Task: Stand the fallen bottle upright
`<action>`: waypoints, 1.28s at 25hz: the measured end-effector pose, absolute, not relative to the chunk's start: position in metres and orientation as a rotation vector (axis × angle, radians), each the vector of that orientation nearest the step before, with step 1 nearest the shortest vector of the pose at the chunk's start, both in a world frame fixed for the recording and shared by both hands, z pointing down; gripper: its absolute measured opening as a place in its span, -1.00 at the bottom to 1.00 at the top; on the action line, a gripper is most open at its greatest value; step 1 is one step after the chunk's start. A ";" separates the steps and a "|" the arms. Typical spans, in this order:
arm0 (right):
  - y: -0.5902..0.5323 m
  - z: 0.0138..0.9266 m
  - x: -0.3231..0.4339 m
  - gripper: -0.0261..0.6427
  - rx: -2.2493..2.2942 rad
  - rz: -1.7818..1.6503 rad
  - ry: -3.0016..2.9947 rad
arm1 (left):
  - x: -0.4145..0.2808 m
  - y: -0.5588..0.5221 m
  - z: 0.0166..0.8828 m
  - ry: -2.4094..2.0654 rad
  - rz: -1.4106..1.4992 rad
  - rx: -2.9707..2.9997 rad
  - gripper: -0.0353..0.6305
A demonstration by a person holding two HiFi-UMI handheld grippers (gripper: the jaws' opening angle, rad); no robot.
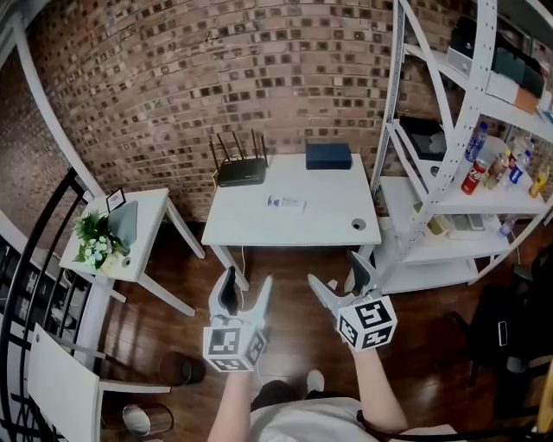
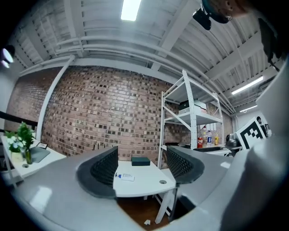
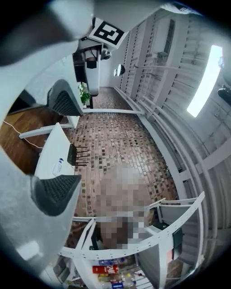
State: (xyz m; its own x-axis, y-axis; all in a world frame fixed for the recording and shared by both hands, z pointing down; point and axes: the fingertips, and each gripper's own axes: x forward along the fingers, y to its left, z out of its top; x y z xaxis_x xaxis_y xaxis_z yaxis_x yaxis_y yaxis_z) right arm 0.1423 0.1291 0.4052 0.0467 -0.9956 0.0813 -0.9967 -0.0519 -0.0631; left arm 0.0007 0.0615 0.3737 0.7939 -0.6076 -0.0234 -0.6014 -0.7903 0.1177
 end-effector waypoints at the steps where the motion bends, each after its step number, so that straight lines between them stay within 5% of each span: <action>1: 0.124 0.413 0.148 0.27 2.261 0.200 -2.160 | 0.005 0.056 0.378 -0.974 -0.074 2.870 0.14; 11: 0.039 0.454 0.175 0.27 2.199 0.304 -2.167 | 0.026 -0.033 0.401 -0.984 -0.035 2.829 0.14; 24: -0.173 0.385 0.205 0.27 2.249 -0.089 -2.123 | 0.098 -0.245 0.369 -0.809 -0.151 3.020 0.11; 32: -0.222 0.424 0.218 0.27 2.185 0.078 -2.020 | 0.095 -0.300 0.396 -0.783 -0.115 2.931 0.11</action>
State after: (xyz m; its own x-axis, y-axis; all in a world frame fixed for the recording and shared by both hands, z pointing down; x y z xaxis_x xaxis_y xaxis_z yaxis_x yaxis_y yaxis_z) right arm 0.2180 -0.2220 0.4241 0.0834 -0.9852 0.1496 -0.9938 -0.0712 0.0852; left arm 0.0948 -0.3000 0.3956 0.8644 -0.5008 -0.0454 -0.4928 -0.8616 0.1215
